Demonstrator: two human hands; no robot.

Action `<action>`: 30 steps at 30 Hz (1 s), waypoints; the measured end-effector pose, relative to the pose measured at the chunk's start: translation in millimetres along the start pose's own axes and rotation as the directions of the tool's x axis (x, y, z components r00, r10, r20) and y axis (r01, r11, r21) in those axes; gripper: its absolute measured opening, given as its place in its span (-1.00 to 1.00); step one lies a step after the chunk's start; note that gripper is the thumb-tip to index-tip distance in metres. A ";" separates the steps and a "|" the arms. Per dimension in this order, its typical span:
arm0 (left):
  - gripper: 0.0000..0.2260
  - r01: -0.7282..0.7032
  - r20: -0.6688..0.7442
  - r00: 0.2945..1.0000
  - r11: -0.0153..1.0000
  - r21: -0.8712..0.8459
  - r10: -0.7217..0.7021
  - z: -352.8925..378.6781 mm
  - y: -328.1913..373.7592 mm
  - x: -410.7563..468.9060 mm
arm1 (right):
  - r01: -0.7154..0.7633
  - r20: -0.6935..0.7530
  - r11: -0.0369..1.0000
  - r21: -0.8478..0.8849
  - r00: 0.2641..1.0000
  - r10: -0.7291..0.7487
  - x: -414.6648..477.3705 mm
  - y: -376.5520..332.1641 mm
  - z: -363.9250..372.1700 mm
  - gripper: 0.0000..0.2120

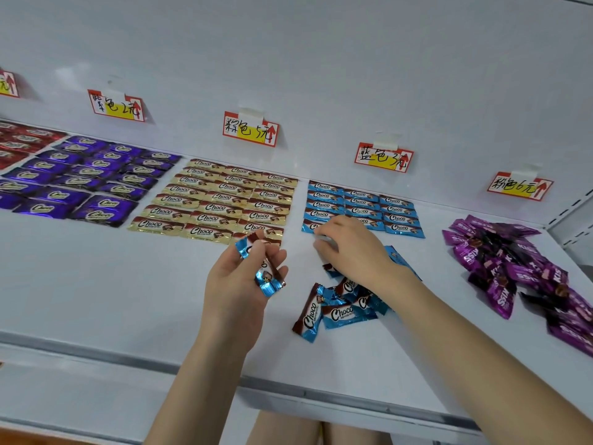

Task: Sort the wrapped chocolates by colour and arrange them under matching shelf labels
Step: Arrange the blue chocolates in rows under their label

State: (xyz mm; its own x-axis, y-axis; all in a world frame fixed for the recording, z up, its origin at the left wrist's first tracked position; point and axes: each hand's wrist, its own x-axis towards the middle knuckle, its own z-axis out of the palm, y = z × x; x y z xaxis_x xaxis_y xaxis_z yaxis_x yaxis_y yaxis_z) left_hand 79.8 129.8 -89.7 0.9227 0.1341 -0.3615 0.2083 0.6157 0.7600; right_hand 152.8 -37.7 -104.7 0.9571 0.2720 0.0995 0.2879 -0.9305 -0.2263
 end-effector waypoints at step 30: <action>-0.96 -0.039 0.089 0.995 0.999 0.003 0.038 17.4 -7.2 -16.4 | 0.072 -0.177 0.738 0.671 0.982 0.065 -66.4 -48.8 -39.0 -0.83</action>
State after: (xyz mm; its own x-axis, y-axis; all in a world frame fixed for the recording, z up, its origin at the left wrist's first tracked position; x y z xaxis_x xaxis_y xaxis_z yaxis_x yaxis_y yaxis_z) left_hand 68.8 109.6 -79.9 0.9552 0.0881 -0.2826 0.1732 0.6077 0.7750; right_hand 74.0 -19.9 -62.5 0.9533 0.1634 0.2541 0.3021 -0.5029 -0.8098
